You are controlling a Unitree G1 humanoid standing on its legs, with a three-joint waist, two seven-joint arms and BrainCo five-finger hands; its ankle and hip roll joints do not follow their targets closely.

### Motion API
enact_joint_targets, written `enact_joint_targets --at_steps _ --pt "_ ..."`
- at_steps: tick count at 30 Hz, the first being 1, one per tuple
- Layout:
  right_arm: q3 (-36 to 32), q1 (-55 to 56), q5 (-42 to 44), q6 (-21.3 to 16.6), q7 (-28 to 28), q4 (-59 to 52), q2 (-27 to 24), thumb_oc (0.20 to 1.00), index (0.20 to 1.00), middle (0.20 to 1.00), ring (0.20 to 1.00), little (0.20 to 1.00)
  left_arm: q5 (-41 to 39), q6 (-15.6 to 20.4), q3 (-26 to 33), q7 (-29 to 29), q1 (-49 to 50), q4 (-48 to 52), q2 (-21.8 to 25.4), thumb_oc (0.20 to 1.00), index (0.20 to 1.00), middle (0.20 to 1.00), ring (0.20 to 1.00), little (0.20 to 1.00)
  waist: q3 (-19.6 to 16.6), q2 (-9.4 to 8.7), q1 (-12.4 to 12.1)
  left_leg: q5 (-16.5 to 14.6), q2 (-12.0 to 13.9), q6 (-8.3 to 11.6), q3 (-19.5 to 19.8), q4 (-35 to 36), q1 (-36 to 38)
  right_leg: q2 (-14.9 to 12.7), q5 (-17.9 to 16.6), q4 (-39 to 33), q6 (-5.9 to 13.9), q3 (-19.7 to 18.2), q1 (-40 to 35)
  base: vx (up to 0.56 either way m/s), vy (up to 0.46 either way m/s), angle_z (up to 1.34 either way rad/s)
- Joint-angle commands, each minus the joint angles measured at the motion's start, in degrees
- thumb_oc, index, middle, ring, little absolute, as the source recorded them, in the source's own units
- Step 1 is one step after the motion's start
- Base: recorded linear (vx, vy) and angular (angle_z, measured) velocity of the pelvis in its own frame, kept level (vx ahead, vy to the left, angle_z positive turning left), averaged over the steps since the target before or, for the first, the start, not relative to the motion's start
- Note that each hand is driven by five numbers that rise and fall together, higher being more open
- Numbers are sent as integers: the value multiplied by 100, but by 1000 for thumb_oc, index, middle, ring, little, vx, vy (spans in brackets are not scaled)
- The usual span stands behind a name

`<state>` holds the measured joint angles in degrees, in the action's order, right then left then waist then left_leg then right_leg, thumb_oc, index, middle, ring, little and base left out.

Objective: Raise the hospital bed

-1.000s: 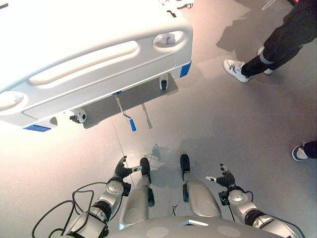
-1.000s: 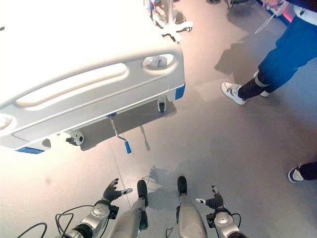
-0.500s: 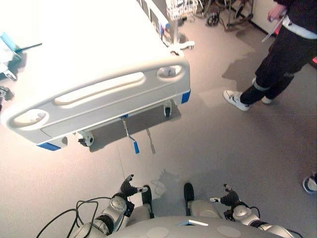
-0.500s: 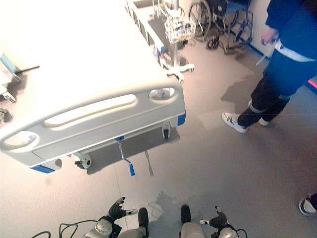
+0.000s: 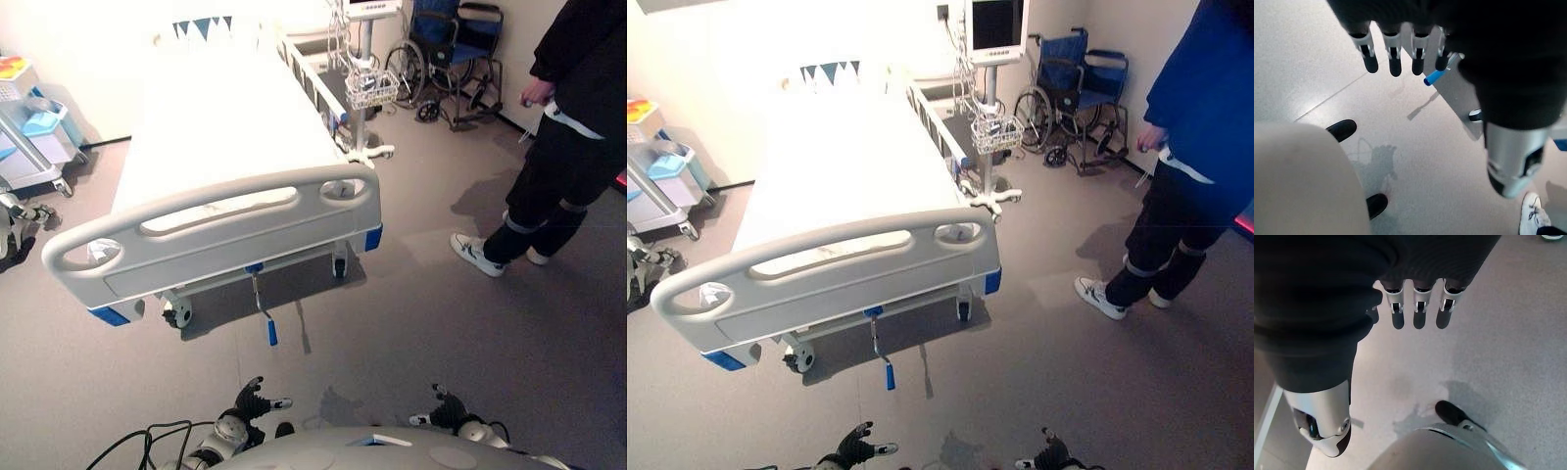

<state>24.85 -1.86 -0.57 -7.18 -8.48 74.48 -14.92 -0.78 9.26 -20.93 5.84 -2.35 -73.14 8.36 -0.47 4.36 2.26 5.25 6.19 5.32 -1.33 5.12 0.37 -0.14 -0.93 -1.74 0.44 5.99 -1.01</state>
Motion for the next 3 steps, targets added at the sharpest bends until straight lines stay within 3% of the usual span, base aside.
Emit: enact_joint_targets --at_steps 1,3 --pt "-227 -253 -49 55 60 204 103 1000 1000 1000 1000 1000 -17 -11 275 -93 -223 -311 -32 1000 1000 1000 1000 1000 63 -414 -73 -374 -642 -405 67 -54 478 -333 -105 410 543 -138 131 20 -21 5" --pt "-276 -221 -26 84 75 258 126 1000 1000 1000 1000 1000 -50 -32 326 -93 -196 -338 -49 1000 1000 1000 1000 1000 32 -415 -78 -384 -632 -409 63 -65 519 -321 -74 422 527 -131 79 27 -19 7"
